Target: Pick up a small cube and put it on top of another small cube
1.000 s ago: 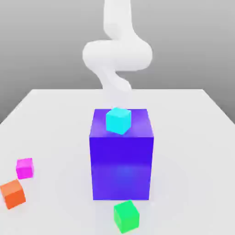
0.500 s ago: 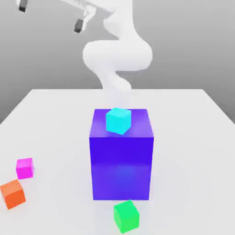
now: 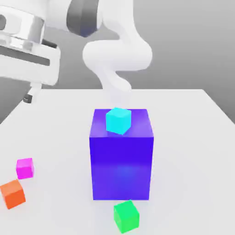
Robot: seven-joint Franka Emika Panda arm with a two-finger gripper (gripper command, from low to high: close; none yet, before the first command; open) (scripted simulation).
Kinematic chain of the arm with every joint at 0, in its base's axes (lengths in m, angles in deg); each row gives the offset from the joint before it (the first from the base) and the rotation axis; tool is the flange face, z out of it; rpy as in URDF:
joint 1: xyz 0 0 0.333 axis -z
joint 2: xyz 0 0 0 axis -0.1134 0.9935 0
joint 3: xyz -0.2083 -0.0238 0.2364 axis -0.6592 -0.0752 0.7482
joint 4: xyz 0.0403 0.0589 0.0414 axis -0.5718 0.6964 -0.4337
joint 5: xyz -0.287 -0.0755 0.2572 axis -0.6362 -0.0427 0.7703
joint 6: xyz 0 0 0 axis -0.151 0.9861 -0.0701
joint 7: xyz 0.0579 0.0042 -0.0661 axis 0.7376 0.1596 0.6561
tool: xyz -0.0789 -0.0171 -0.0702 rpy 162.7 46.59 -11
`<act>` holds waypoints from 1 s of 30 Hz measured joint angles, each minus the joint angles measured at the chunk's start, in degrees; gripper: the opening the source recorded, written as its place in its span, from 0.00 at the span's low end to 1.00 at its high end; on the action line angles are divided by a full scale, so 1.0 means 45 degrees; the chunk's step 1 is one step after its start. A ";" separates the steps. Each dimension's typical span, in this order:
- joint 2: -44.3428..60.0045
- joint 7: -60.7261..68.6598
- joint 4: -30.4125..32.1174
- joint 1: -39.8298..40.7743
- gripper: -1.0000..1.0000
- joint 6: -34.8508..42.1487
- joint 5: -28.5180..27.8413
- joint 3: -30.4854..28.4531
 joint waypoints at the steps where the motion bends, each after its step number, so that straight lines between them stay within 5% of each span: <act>1: 0.0183 0.0571 0.0086 -0.0012 0.50 -0.0114 -0.0006 -0.0242; 11: 0.2129 0.6868 0.1005 -0.0301 0.50 -0.1431 0.0802 -0.2710; 19: 0.4017 1.3483 0.1814 -0.0093 0.50 -0.2627 0.3654 -0.3808; 26: 0.5695 2.0383 0.2389 0.1663 0.50 -0.3344 0.7707 -0.2431; 30: 0.7288 2.3307 0.2061 0.3497 0.50 -0.4206 1.0756 -0.0147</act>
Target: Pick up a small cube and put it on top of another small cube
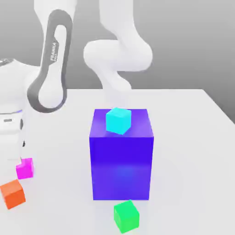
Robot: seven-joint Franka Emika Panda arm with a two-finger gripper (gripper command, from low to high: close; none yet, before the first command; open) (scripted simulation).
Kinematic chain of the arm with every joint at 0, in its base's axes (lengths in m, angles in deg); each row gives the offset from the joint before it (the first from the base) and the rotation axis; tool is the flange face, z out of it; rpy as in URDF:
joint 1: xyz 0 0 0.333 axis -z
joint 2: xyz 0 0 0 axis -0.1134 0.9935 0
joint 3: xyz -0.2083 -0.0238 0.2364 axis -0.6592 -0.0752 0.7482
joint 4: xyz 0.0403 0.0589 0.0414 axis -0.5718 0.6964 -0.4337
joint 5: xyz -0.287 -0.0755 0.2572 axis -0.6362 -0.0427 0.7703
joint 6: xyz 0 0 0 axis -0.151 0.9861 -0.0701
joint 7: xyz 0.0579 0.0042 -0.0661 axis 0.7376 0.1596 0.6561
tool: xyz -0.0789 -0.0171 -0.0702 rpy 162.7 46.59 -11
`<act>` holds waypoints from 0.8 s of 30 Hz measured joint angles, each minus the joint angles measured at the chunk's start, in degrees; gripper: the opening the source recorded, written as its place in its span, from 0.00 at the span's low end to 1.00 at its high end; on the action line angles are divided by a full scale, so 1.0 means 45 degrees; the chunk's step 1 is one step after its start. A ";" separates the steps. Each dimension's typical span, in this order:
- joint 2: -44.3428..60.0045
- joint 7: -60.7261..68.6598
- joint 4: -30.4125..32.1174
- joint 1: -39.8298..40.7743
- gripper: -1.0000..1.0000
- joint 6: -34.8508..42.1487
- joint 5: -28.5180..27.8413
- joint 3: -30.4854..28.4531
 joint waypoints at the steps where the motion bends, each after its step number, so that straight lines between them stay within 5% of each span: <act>1: 0.0443 0.0531 -0.0137 0.0533 0.50 -0.0289 0.0663 0.0670; 3: 0.1313 0.1355 -0.0402 0.1680 0.50 -0.0933 0.1656 0.2027; 4: 0.1535 0.1586 -0.0472 0.1946 0.00 -0.1098 0.1932 0.2350; 11: 0.1480 0.1564 -0.0455 0.1914 0.00 -0.1058 0.1907 0.2308; 17: -0.0996 -0.1422 0.0311 -0.0196 0.00 0.0504 -0.1952 -0.0627; 24: -0.1175 -0.5195 -0.0854 -0.0848 0.00 0.0820 -0.2925 -0.1845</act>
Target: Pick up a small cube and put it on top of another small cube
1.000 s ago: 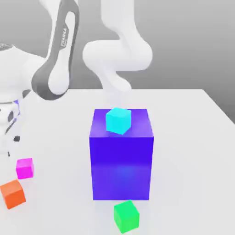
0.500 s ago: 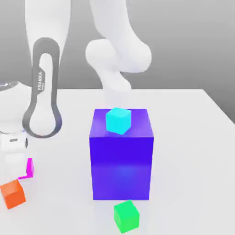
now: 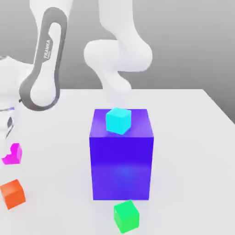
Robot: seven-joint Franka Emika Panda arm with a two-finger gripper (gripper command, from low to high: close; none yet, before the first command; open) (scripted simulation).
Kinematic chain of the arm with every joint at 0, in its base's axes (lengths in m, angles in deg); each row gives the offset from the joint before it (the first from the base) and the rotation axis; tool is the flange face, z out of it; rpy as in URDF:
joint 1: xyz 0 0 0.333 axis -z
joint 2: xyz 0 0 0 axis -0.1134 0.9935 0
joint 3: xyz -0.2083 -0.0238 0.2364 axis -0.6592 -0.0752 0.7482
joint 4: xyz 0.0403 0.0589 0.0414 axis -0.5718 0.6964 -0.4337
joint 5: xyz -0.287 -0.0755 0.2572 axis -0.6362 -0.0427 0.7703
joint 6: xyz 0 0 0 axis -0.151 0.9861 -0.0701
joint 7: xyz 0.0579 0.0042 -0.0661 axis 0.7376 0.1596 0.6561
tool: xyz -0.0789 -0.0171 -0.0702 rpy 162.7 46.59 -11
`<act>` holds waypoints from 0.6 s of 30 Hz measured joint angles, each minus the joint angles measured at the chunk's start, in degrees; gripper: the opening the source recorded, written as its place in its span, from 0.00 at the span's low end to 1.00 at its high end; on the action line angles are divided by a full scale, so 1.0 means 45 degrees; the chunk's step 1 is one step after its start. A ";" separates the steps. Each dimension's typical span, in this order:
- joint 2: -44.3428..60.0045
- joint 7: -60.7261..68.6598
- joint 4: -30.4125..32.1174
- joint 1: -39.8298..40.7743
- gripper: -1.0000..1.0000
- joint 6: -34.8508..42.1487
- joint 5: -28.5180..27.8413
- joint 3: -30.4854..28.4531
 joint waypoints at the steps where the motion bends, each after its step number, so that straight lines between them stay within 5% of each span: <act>1: 0.0059 -0.0553 -0.0098 -0.0113 0.00 0.0066 0.0072 -0.0055; 18: 0.1280 -0.9984 -0.1323 -0.2366 0.00 0.1361 0.1739 -0.0851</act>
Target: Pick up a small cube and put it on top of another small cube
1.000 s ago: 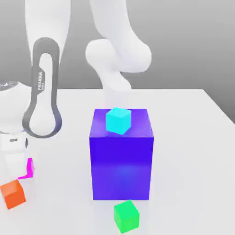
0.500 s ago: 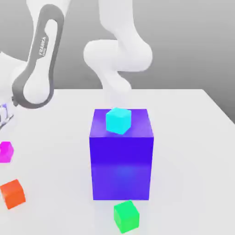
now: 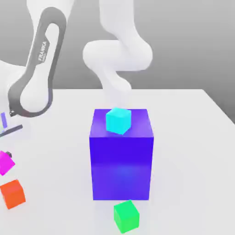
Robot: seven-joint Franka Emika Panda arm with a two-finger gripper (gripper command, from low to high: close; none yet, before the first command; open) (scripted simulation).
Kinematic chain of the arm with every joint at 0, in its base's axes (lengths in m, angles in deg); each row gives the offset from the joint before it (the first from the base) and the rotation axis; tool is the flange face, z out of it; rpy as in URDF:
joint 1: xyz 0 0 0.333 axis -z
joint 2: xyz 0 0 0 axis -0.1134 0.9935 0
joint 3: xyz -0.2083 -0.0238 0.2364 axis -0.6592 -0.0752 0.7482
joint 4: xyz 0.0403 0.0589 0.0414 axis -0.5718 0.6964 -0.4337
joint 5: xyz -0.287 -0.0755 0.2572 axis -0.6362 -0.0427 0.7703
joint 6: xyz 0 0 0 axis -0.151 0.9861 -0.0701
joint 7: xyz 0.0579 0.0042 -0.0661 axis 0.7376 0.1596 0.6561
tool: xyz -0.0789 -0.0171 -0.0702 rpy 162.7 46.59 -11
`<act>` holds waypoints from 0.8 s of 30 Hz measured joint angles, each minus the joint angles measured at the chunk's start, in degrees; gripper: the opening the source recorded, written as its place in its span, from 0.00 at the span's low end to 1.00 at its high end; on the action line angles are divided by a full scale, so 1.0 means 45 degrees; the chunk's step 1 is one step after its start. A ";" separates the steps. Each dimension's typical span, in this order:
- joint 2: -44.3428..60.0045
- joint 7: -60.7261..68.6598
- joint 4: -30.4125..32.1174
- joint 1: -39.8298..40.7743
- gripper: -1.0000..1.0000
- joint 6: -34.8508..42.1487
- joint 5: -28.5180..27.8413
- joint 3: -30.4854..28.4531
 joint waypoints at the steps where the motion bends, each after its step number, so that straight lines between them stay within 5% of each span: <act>1: 0.0073 -0.0578 -0.0070 -0.0149 0.00 0.0079 0.0073 -0.0065; 24: 0.1686 -1.3859 -0.1625 -0.4005 0.00 0.1769 0.1683 -0.2041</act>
